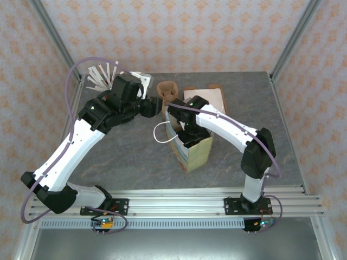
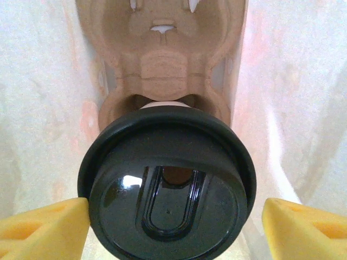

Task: Pack the takeout coffee

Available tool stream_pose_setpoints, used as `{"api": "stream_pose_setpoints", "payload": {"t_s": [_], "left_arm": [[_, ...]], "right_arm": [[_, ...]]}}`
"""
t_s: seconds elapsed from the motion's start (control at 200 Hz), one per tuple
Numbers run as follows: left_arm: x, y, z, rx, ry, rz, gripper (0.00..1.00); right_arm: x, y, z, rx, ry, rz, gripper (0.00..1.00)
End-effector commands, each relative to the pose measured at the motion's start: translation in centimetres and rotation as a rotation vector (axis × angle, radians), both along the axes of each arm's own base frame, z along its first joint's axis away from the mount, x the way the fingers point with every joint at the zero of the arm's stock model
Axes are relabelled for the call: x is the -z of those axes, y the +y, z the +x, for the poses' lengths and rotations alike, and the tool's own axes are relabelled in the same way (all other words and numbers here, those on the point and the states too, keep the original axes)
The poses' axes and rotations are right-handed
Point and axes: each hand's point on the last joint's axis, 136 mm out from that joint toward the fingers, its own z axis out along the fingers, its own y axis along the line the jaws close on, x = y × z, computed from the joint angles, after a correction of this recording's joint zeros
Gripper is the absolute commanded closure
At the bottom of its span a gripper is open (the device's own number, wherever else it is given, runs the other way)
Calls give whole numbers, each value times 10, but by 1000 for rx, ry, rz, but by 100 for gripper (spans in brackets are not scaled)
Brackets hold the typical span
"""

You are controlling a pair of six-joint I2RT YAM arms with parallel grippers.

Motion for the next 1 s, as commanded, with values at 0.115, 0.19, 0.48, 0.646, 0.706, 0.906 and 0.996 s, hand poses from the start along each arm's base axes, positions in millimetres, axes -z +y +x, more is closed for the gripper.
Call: {"api": "stream_pose_setpoints", "payload": {"t_s": [0.115, 0.19, 0.48, 0.646, 0.706, 0.906, 0.996], "left_arm": [[-10, 10, -3, -21, -33, 4, 40], [-9, 10, -2, -22, -33, 7, 40], [-9, 10, -2, -22, -31, 4, 40], [-9, 10, -2, -23, -32, 5, 39], [-8, 10, -2, -22, -30, 6, 40], [-8, 10, -2, -24, -29, 4, 40], [-7, 11, -3, -26, -29, 7, 40]], "right_arm": [[-26, -4, 3, -9, -60, 4, 16], [-32, -5, 5, -8, -75, 8, 16], [-50, -6, 9, -5, -120, 26, 16], [-63, -6, 11, -5, -142, 46, 16], [-66, -7, 12, -4, -151, 51, 16], [-65, -8, 12, -5, -147, 41, 16], [-66, -8, 12, -6, -152, 45, 16]]}}
